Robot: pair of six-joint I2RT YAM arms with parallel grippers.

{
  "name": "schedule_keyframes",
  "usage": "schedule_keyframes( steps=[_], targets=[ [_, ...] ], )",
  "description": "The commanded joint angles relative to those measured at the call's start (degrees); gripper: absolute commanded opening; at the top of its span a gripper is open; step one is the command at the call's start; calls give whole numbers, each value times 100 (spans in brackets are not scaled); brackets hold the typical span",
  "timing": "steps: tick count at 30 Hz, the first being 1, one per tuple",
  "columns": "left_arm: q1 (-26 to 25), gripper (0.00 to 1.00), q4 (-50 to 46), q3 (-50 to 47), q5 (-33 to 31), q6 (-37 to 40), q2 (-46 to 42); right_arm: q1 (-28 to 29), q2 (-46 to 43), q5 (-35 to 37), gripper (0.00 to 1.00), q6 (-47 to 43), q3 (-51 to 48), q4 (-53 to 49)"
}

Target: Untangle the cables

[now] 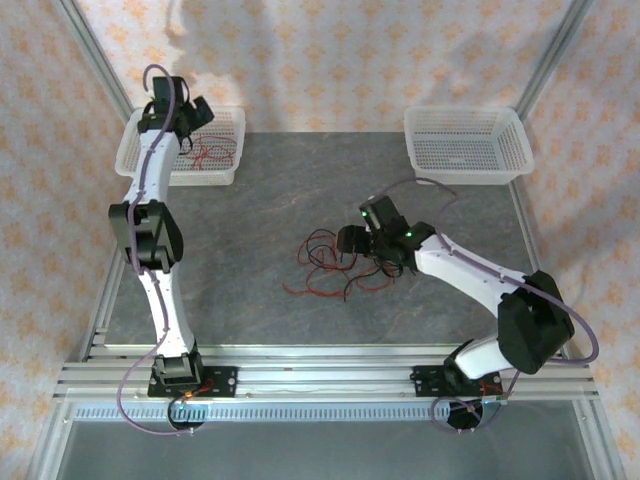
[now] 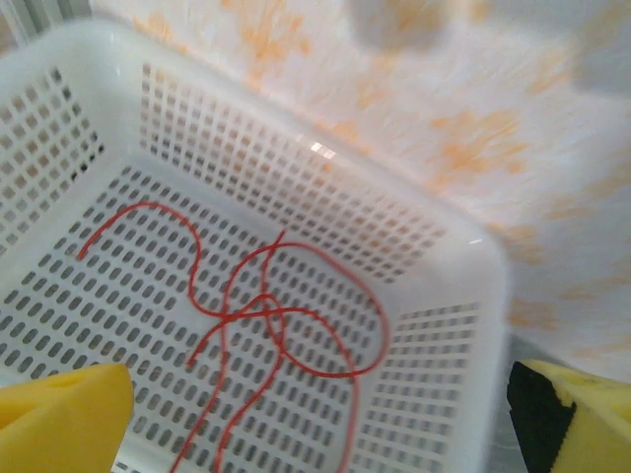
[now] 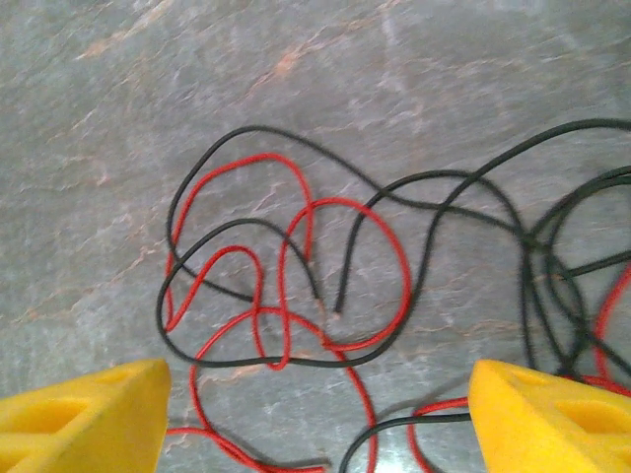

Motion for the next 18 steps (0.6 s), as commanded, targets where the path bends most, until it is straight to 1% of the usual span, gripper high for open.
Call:
schedule_keyframes(
  steps=[1,6,10,11,15,18],
  targets=[
    [-1,99,148,-288,385,-181,-469,-330,-160,558,79,-71,241,-562],
    [16,99,540,-879,761,-260,-1019,-708,-49,936,78,-372,301,-762],
    [34,99,880,-1339,1161,-351,-1422,-863,174,1184,78,-571,354,-834],
    [34,99,991,-1485,1274,-378,-1700,-887,247,1245,77,-616,363,-843],
    [35,99,1588,-2231,1837,-612,-2353,-910,429,1353,74,-761,387,-969],
    [43,99,2239,-3001,2354,-968,-2871,-910,399,1393,71,-768,317,-1069]
  ],
)
